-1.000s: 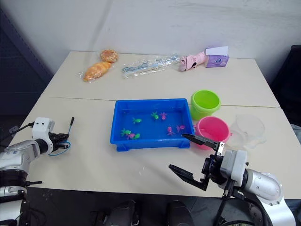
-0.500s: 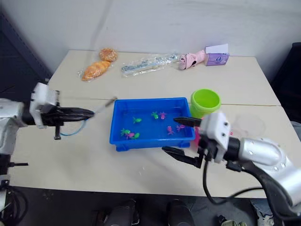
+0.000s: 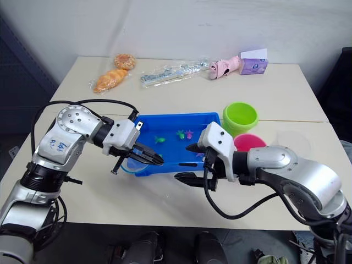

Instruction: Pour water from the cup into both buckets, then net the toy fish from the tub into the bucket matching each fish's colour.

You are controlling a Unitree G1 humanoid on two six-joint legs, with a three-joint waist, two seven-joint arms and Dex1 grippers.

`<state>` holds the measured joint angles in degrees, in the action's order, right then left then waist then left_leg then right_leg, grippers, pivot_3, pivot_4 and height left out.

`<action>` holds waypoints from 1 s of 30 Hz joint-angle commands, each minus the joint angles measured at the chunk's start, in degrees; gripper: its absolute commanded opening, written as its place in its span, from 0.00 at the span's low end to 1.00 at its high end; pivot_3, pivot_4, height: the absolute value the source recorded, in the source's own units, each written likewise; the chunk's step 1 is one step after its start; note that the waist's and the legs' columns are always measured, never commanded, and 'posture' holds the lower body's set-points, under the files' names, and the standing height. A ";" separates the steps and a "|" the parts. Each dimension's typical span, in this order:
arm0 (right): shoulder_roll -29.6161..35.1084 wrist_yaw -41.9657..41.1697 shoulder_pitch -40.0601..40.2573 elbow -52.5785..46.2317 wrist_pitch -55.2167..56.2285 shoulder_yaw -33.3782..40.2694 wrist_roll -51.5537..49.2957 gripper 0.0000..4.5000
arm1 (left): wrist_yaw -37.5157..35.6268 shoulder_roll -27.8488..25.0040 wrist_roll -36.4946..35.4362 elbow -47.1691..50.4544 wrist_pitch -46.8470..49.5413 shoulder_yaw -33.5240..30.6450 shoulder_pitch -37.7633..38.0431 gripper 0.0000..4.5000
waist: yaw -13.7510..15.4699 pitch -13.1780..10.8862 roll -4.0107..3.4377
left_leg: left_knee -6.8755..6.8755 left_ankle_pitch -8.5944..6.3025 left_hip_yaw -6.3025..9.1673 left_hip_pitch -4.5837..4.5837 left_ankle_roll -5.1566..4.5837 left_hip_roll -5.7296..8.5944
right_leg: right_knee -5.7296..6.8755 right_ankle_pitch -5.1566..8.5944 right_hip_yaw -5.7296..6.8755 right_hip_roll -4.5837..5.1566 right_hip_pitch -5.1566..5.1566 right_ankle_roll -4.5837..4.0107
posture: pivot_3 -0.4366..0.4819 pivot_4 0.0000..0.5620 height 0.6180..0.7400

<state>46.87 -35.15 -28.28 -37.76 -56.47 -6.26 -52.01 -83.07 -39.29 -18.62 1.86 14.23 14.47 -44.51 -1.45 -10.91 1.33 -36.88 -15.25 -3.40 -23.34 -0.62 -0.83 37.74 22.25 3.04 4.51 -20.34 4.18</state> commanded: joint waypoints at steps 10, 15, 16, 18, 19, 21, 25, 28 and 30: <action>-2.55 1.63 -0.71 -1.89 -2.52 2.14 -3.10 0.82 | 0.82 0.09 2.33 1.74 1.46 0.64 -0.90 0.00 | -0.04 0.00 0.00 | -0.16 -0.05 0.01 0.00 -0.09 0.00 | 0.02 -0.02 -0.02 0.01 0.04 0.04 | 0.48 0.27 1.00; -3.31 2.07 -1.26 -1.69 -2.76 1.66 -2.86 0.32 | 1.21 0.47 2.28 1.86 2.24 0.47 -0.62 0.00 | -0.04 0.00 0.00 | -0.17 -0.05 0.01 0.00 -0.09 0.00 | 0.02 -0.02 -0.02 0.01 0.04 0.04 | 0.48 0.27 1.00; -3.41 2.09 -1.31 -1.65 -2.78 1.60 -2.79 0.22 | 1.37 0.70 2.09 1.90 2.42 0.37 -0.53 0.00 | -0.05 0.00 0.00 | -0.17 -0.05 0.01 0.00 -0.09 0.00 | 0.02 -0.02 -0.02 0.01 0.04 0.04 | 0.48 0.27 1.00; -3.53 2.05 -1.35 -1.63 -2.87 1.54 -2.74 0.01 | 1.50 0.91 2.23 1.97 2.25 0.46 -0.15 0.00 | -0.03 0.00 0.00 | -0.17 -0.05 0.01 0.00 -0.09 0.00 | 0.03 -0.02 -0.02 0.01 0.04 0.04 | 0.48 0.27 1.00; -3.58 2.05 -1.38 -1.62 -2.92 1.53 -2.73 0.01 | 1.46 0.88 2.49 1.99 2.02 0.62 0.04 0.00 | -0.03 0.00 0.00 | -0.17 -0.05 0.01 0.00 -0.09 0.00 | 0.03 -0.02 -0.02 0.01 0.04 0.04 | 0.48 0.27 1.00; -3.65 1.91 -1.43 -1.60 -3.02 1.48 -2.74 0.01 | 1.47 0.88 3.08 1.85 1.11 0.88 0.53 0.00 | -0.03 0.00 0.00 | -0.17 -0.05 0.01 0.00 -0.09 0.00 | 0.03 -0.02 -0.02 0.01 0.04 0.04 | 0.48 0.27 1.00; -3.62 1.57 -0.98 -1.85 -2.95 1.65 -2.50 0.01 | 1.18 1.35 1.90 1.82 1.32 0.39 1.24 0.00 | -0.04 0.00 0.00 | -0.17 -0.05 0.01 0.00 -0.09 0.00 | 0.03 -0.02 -0.02 0.01 0.04 0.04 | 0.48 0.27 1.00; -3.24 1.48 -0.02 -2.33 -2.47 2.40 -2.30 0.00 | 1.10 1.90 -1.46 1.60 3.15 -1.99 1.95 0.07 | -0.05 0.00 0.00 | -0.17 -0.05 0.01 0.00 -0.09 0.00 | 0.03 -0.02 -0.02 0.01 0.04 0.04 | 0.48 0.27 1.00; -2.41 1.42 1.68 -3.35 -1.95 4.11 -2.62 0.00 | 1.60 1.93 -5.03 1.43 4.99 -5.60 2.43 0.22 | -0.01 0.00 0.00 | -0.17 -0.05 0.02 0.00 -0.09 0.00 | 0.03 -0.02 -0.02 0.01 0.04 0.04 | 0.48 0.27 1.00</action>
<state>43.62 -33.20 -27.70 -38.34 -59.86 -5.52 -53.99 -81.92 -37.22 -19.21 1.91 17.58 13.12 -42.12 -1.47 -10.91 1.33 -37.04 -15.30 -3.36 -23.34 -0.71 -0.82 37.77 22.23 3.02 4.52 -20.30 4.22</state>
